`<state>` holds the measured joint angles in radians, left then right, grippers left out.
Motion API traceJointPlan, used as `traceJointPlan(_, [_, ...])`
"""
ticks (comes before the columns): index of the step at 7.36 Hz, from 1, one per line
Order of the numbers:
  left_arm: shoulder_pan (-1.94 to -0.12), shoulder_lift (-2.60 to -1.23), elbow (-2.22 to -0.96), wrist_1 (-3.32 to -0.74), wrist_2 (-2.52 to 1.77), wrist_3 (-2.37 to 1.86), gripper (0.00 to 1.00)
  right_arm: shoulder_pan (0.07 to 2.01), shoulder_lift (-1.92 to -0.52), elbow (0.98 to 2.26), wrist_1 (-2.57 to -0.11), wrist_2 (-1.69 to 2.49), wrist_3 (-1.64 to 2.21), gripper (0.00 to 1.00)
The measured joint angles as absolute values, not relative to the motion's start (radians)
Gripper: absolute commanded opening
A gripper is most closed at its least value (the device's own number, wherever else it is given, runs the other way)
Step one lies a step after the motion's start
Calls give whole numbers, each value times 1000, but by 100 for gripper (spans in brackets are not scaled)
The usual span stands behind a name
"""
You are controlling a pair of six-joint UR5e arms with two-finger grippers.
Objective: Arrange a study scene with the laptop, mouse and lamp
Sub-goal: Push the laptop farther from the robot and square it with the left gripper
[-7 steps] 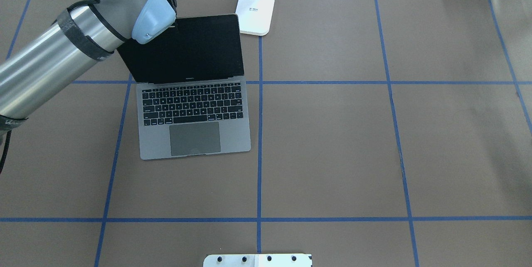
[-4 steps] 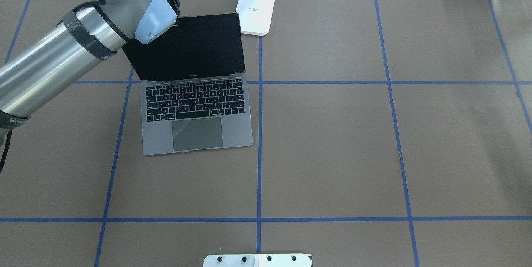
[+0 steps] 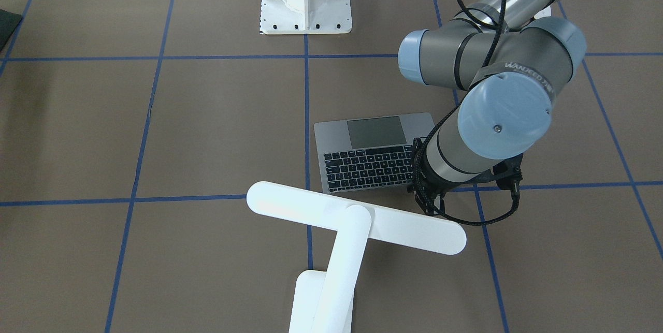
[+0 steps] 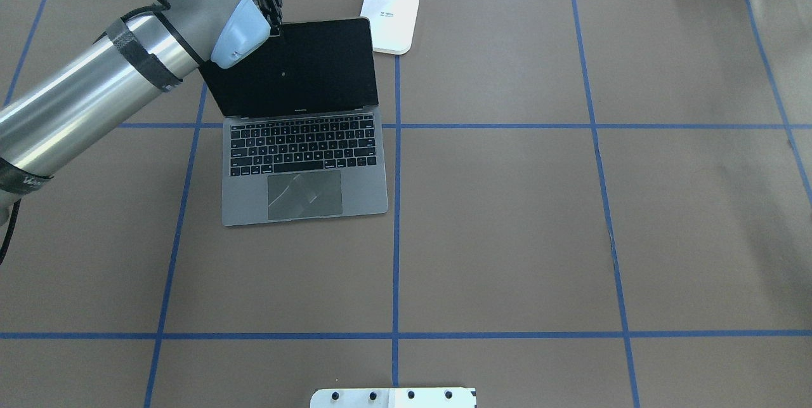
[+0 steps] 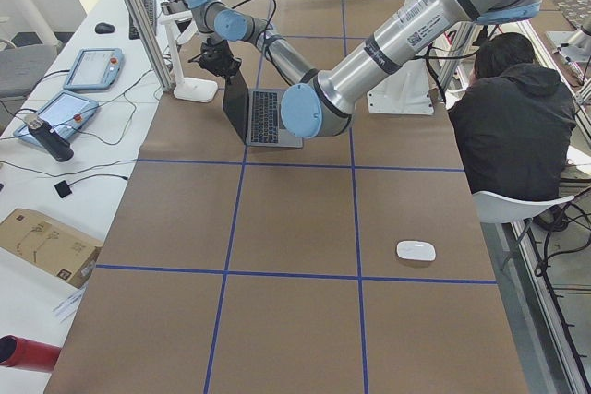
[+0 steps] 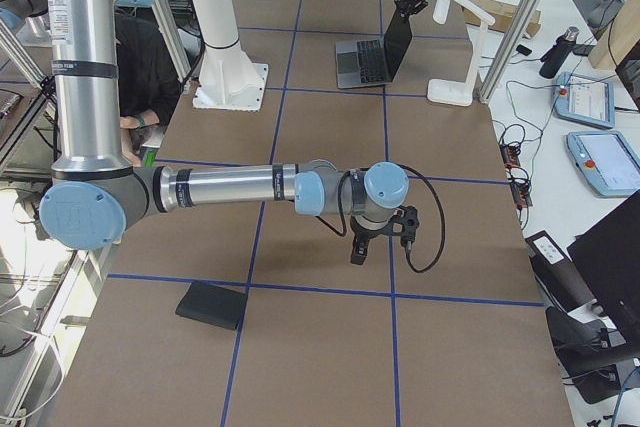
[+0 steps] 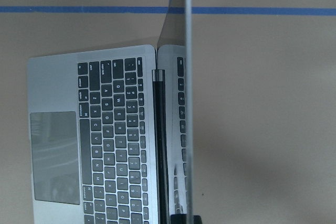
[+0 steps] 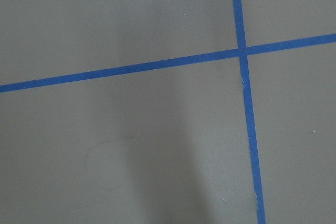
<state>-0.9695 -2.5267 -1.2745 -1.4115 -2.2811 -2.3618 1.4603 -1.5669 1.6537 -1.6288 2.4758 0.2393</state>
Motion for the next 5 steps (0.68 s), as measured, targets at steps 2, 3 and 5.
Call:
traceJointPlan(2, [-961, -2527, -1271, -1434, -2280, -2359, 99, 1458, -1566, 1650, -1627, 2477, 239, 100])
traceJointPlan(3, [-955, -2525, -1271, -1451, -2278, -2355, 100, 1457, -1566, 1650, -1629, 2478, 239, 100])
traceJointPlan(5, [-950, -2519, -1276, -1464, -2270, -2346, 100, 1451, -1561, 1648, -1631, 2478, 239, 100])
